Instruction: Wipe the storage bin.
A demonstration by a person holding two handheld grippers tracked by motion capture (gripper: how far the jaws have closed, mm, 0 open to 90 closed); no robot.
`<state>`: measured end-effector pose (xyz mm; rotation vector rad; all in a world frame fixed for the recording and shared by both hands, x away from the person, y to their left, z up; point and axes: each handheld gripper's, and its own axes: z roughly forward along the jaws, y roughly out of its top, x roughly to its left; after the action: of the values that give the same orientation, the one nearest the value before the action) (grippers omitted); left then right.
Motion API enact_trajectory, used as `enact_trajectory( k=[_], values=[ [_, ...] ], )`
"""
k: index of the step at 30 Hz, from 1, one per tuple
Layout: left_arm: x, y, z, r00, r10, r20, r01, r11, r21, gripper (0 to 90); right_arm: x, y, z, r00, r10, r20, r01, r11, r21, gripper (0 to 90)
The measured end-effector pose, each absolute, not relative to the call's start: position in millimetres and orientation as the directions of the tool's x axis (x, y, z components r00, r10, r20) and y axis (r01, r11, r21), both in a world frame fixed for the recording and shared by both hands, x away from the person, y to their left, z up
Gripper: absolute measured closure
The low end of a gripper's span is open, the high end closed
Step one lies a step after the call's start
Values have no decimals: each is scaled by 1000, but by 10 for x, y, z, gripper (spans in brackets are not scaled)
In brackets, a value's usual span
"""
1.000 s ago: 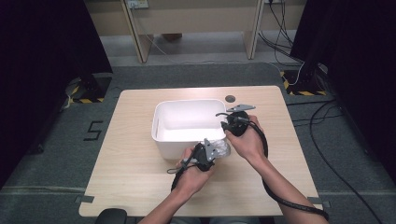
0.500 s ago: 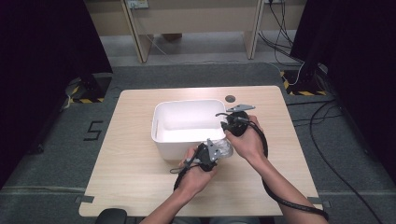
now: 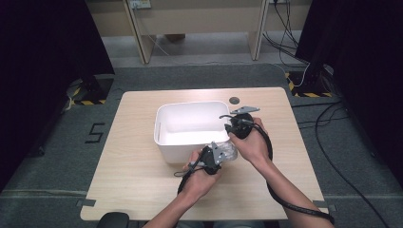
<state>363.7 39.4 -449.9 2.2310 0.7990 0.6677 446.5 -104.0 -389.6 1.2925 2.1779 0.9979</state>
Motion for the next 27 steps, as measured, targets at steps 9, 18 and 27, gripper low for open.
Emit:
enact_trajectory(
  k=[9, 18, 27],
  values=[
    [3665, 393, -4577, 679, 695, 234, 362, -596, 717, 772, 4464, -1035, -3902, -484, 875, 6, 578, 314, 753, 714],
    [3677, 393, -4684, 679, 695, 237, 369, -602, 708, 772, 4462, -1032, -3900, -486, 874, 7, 578, 315, 753, 715],
    [3692, 401, -4782, 679, 696, 233, 383, -607, 696, 772, 4463, -1032, -3901, -485, 874, 9, 578, 313, 753, 715]
  ],
)
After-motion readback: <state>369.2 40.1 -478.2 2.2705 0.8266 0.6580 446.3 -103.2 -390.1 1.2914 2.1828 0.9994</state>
